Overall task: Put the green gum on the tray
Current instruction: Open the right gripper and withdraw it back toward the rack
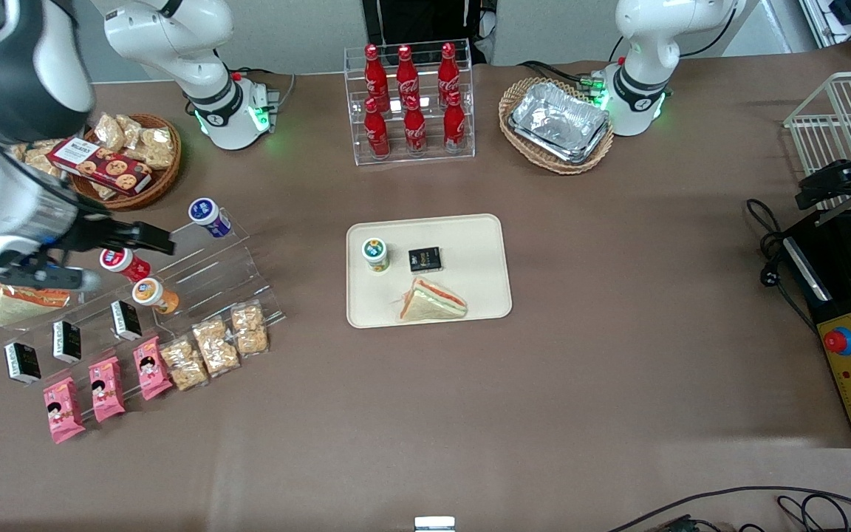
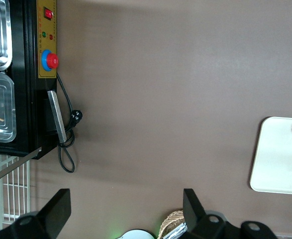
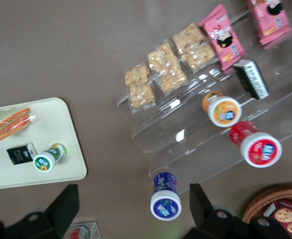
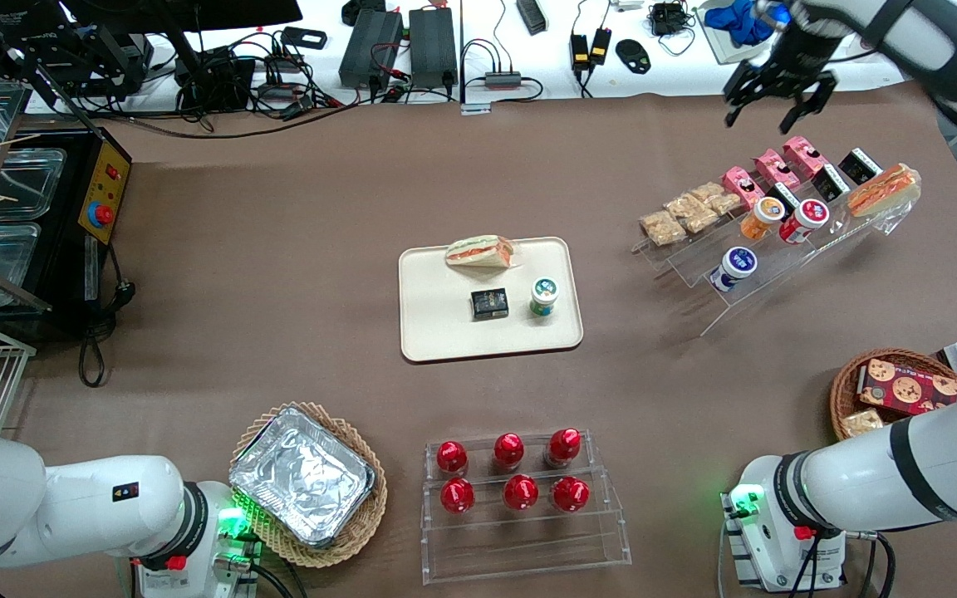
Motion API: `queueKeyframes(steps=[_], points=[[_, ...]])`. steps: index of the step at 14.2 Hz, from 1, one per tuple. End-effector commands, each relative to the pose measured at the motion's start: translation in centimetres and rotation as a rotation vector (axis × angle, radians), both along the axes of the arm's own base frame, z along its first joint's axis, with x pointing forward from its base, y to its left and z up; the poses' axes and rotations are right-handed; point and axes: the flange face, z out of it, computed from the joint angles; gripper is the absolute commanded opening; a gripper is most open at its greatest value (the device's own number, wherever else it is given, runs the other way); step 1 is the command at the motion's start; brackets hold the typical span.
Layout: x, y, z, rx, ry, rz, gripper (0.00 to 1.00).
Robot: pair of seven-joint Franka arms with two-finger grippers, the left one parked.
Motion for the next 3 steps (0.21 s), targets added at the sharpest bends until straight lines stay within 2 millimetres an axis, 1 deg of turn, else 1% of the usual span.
queueKeyframes(steps=[1,2,3], points=[[0.28,-2.82,4.24,-0.018,0.003,-0.025,0.99],[0.27,-3.4,4.9,-0.025,-0.002,-0.032,0.99],[0.27,-3.59,5.1,-0.027,-0.005,-0.035,0.99]])
